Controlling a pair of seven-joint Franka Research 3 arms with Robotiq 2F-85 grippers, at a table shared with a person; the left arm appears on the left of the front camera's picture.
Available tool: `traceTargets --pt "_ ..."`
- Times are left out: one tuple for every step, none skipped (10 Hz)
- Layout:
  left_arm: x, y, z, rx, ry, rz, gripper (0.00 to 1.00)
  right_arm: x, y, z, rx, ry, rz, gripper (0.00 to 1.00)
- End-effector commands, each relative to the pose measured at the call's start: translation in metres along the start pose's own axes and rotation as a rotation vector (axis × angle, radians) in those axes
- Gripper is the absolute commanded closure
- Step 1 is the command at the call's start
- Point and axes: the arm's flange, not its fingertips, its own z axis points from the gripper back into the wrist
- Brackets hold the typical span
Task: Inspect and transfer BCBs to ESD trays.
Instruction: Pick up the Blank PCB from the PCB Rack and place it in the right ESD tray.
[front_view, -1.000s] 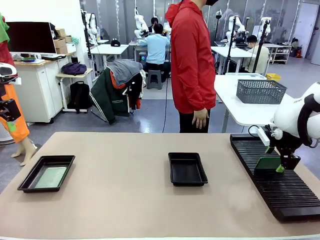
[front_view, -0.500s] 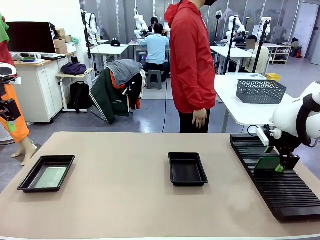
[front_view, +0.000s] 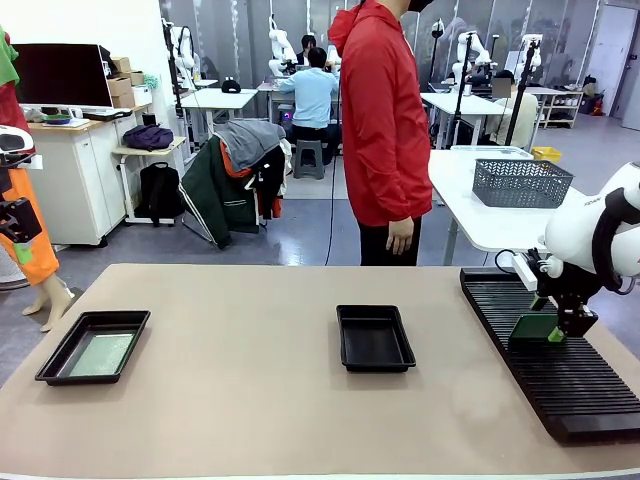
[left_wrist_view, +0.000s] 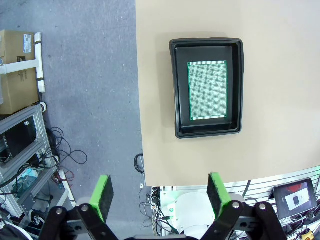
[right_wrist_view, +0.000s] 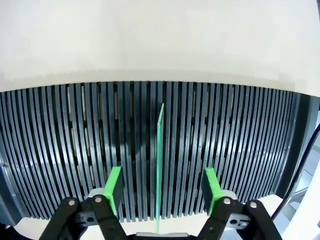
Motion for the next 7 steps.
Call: traceTargets --pt "0.0006 0.0011 -0.0014 0.002 -0.004 0.0 0.0 -0.003 0.0002 -0.0001 0.004 0.019 -0.018 0.23" --pt "0.0006 0.0011 -0.0014 0.002 -0.004 0.0 0.0 -0.003 0.0011 0.0001 0.005 0.019 -0.018 0.37" --pt "0.0006 0.0011 -0.0014 0.002 -0.004 0.0 0.0 -0.0031 0.002 -0.0002 0.007 0.014 -0.014 0.33" --pt "0.0006 0.0011 -0.0014 0.002 -0.004 0.0 0.0 -0.0029 0.0023 -0.0008 0.007 0.014 -0.014 0.47" --pt "0.0006 0.0011 -0.0014 0.002 -0.004 0.0 0.0 -0.0035 0.0028 -0.0011 0.006 0.011 -0.015 0.43" --pt "0.0006 0.0011 -0.0014 0.002 -0.004 0.0 0.0 -0.0038 0.0031 -0.0014 0.008 0.011 -0.015 0.57" --pt "0.0006 0.0011 -0.0014 0.002 -0.004 0.0 0.0 -0.0042 0.0033 -0.0012 0.01 0.011 -0.015 0.53"
